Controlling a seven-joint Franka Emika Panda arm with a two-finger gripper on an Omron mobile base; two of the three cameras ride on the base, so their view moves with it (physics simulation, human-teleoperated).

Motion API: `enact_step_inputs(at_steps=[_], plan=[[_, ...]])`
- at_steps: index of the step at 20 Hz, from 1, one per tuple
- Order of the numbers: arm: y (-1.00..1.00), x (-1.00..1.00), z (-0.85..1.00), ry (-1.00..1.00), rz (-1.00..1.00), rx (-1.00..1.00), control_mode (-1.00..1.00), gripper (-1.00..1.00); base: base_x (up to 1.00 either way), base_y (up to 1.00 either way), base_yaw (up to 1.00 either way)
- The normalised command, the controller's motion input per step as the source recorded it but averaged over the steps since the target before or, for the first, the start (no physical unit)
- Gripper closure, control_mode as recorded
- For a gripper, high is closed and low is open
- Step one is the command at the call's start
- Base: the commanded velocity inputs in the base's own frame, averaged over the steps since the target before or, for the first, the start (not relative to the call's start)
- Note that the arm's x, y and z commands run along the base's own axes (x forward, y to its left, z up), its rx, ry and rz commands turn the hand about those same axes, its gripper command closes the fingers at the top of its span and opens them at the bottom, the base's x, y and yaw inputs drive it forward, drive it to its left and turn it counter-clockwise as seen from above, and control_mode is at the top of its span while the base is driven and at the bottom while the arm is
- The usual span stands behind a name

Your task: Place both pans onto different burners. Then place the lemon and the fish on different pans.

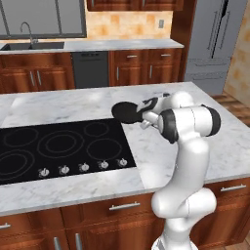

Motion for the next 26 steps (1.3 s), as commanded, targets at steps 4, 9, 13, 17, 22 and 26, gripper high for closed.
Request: enact_step_inputs(at_steps=[4, 9, 13, 17, 22, 26], plan=[[0.04, -0.38, 0.27, -0.03, 0.09, 0.02, -1.00, 1.00, 0.00, 0.00, 0.00], [0.06, -0.31, 0.36, 0.00, 0.01, 0.03, -1.00, 1.00, 0.00, 0.00, 0.00], [0.16, -0.35, 0.12, 0.01, 0.00, 0.07, -1.00, 1.00, 0.00, 0.00, 0.00], [0.16, -0.38, 0.03, 0.05, 0.00, 0.03, -1.00, 1.00, 0.00, 0.00, 0.00], [0.10, -0.43, 0.02, 0.06, 0.00, 0.02, -1.00, 1.00, 0.00, 0.00, 0.00], [0.00, -0.17, 0.17, 0.01, 0.01, 0.00, -1.00, 1.00, 0.00, 0.00, 0.00]])
